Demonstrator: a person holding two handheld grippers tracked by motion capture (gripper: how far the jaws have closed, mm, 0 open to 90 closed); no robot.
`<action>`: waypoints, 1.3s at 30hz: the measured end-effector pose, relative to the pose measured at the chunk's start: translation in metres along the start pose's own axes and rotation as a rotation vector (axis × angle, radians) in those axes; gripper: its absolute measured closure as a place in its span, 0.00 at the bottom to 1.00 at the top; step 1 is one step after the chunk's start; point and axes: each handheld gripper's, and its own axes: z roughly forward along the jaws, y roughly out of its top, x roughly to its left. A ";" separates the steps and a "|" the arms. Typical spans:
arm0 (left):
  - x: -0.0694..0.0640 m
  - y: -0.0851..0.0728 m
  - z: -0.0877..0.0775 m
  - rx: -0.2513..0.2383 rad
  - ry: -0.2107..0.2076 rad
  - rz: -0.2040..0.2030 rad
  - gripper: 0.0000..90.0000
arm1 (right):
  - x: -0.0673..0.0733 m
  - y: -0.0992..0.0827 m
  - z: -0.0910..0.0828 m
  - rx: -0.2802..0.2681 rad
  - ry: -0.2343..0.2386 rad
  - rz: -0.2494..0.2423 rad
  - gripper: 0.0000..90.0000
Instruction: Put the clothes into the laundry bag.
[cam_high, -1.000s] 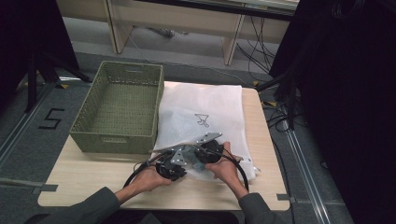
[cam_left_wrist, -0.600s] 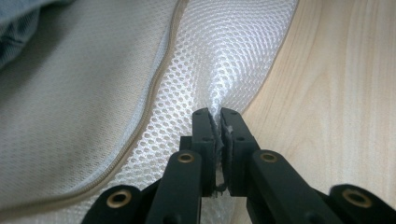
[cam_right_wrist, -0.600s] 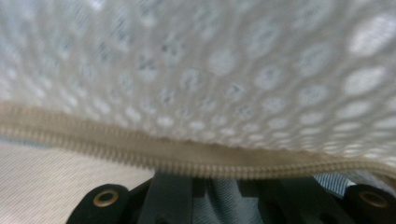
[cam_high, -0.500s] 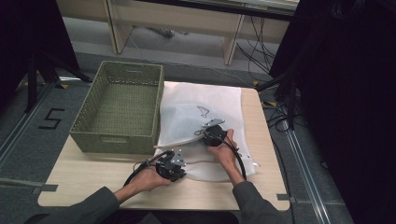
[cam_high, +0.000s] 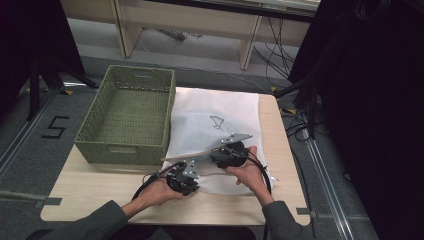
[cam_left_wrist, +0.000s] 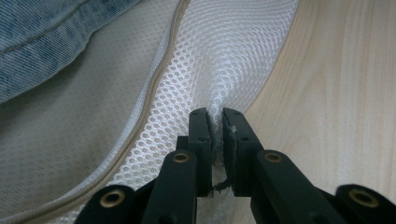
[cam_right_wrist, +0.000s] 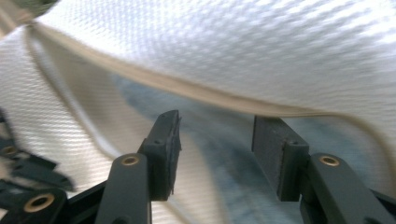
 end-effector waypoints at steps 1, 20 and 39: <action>0.000 0.000 0.000 -0.001 0.000 0.001 0.91 | 0.008 0.001 0.006 -0.029 0.010 -0.017 0.60; 0.000 0.001 -0.001 0.023 -0.004 0.067 0.94 | -0.006 0.009 0.069 0.023 -0.178 -0.059 0.94; -0.001 0.001 -0.002 0.027 -0.018 0.051 0.89 | -0.015 0.012 -0.002 -0.038 -0.049 0.031 0.68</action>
